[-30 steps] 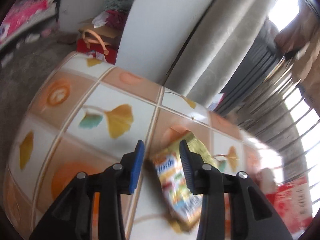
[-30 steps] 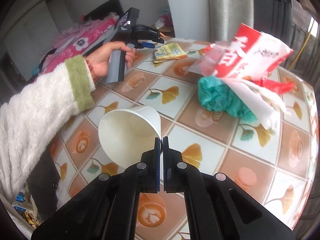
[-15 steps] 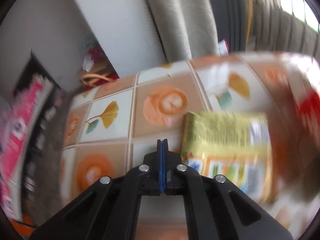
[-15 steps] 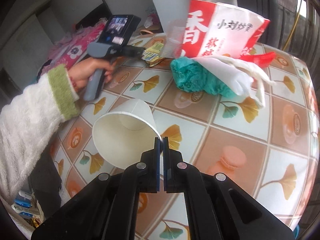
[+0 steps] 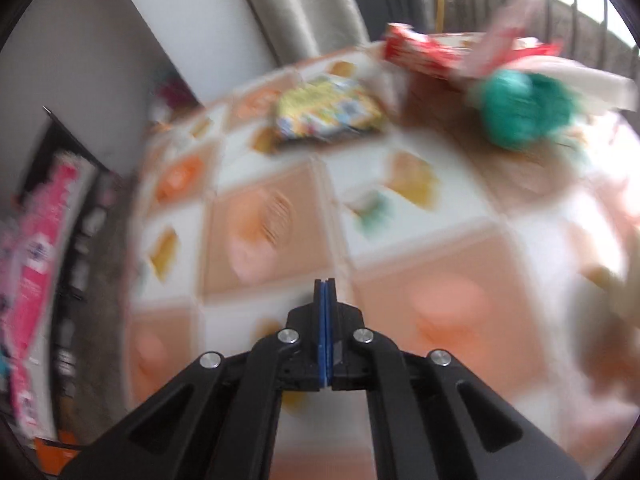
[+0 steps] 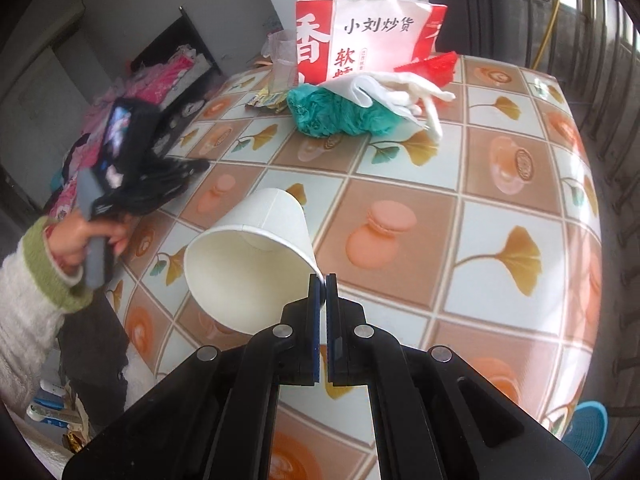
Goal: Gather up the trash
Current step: 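Reach the left tool toward the yellow snack packet while the right tool holds the paper cup, then grasp the yellow snack packet with the left tool while the right tool holds the paper cup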
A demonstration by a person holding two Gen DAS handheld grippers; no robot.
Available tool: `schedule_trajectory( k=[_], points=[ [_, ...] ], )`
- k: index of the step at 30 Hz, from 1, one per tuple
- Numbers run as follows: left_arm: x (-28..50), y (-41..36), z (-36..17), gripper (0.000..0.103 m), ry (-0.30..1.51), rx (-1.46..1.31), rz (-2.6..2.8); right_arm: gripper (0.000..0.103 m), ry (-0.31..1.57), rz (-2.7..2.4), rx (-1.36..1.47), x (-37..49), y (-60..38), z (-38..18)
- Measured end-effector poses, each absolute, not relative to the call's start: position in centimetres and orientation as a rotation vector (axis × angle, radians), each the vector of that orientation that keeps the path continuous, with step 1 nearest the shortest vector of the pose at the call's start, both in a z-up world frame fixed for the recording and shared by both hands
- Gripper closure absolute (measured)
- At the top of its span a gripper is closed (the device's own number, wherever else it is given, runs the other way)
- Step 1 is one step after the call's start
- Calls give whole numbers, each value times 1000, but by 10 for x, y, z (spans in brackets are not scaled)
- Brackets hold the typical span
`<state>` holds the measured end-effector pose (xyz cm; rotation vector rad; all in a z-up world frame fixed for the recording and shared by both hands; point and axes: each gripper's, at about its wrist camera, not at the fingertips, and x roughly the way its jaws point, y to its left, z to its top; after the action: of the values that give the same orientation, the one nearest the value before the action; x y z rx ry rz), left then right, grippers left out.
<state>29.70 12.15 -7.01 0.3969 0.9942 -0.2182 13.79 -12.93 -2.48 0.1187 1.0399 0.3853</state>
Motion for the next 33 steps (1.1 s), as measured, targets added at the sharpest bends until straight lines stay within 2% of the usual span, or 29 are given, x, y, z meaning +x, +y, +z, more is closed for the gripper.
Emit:
schedule_trajectory(
  k=[3,7,9,10,11,14,16,20,24,33],
  points=[
    [287,124,-61,103,1057,265,-316,102,1046,387,141,134,-134,-29],
    [319,132,-46,101,1014,118,-318,102,1052,382,163,138,-136,-33],
    [350,136,-41,88,988,21,-304,101,1059,374,171,141,-139,-35],
    [368,136,-39,76,969,-25,-294,101,1062,372,173,141,-140,-36],
    [385,133,-37,69,946,-50,-284,101,1067,368,176,142,-141,-37],
    [442,117,-34,58,889,-48,-294,100,1086,345,183,149,-145,-39],
    [477,105,-34,54,871,-10,-279,100,1089,333,189,151,-148,-38],
    [522,94,-51,54,906,-10,-258,100,1097,299,190,158,-152,-37],
    [533,91,-66,54,934,50,-250,100,1104,300,206,163,-151,-39],
    [440,111,-66,56,1040,148,-250,101,1112,366,233,154,-146,-48]
  ],
)
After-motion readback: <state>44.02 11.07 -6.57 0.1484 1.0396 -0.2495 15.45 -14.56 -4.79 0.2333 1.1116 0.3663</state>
